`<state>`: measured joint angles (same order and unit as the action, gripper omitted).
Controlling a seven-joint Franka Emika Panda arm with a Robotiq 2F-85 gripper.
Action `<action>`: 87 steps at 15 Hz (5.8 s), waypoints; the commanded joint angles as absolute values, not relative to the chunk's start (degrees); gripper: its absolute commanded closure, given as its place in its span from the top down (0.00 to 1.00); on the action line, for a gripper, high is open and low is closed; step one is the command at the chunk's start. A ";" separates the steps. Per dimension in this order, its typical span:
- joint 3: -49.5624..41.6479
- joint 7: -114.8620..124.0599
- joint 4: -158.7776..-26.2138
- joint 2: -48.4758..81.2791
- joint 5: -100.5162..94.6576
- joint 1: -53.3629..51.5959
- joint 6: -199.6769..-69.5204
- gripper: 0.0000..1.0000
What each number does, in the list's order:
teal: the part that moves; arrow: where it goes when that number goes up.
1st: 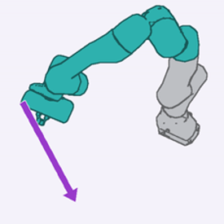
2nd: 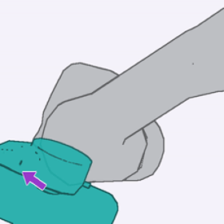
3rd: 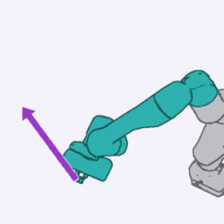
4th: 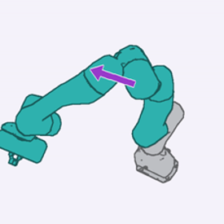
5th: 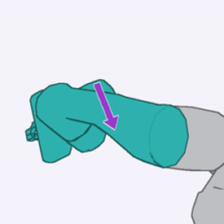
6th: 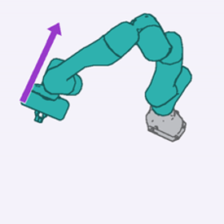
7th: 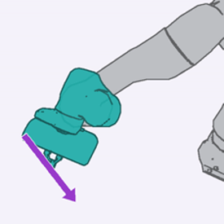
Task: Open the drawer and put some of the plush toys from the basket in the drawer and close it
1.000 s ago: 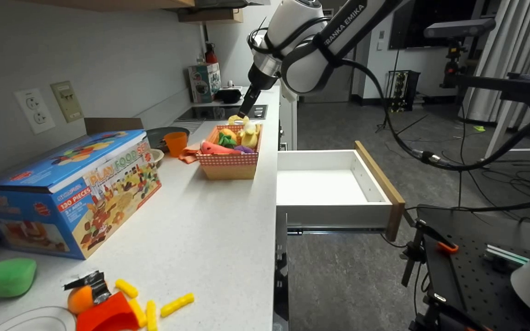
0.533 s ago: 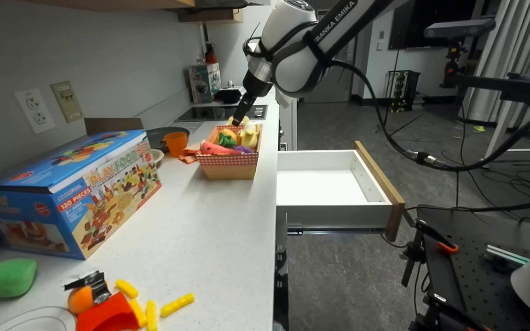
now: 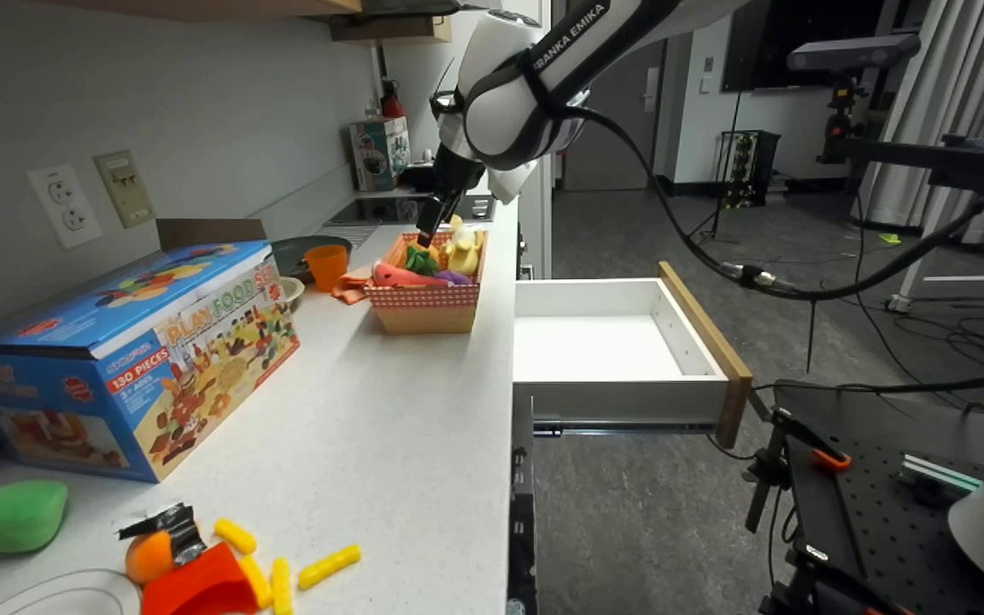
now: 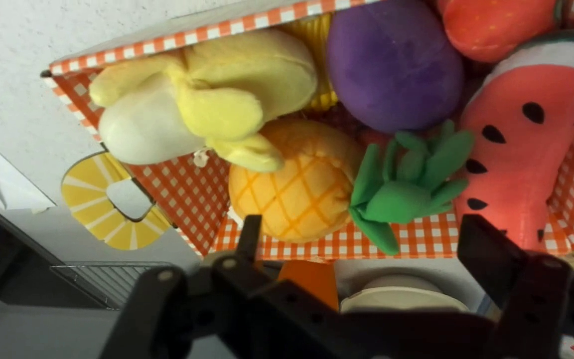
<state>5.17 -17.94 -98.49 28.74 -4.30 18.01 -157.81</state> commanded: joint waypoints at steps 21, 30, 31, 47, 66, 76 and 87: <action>2.83 -20.48 -72.56 48.68 0.44 15.55 -146.09 1.00; 2.79 -21.37 -71.56 48.73 0.10 15.80 -145.88 0.29; 2.55 -21.36 -72.11 48.10 -0.18 15.68 -146.28 0.23; 1.29 -26.24 -104.14 18.16 1.70 19.66 -150.49 0.04; -9.95 -1.59 -114.20 10.83 -10.31 12.15 -123.46 0.04; -10.62 4.41 -115.77 10.34 -19.91 11.25 -129.20 0.99; -9.55 -2.01 -112.14 20.32 -15.25 12.24 -162.74 1.00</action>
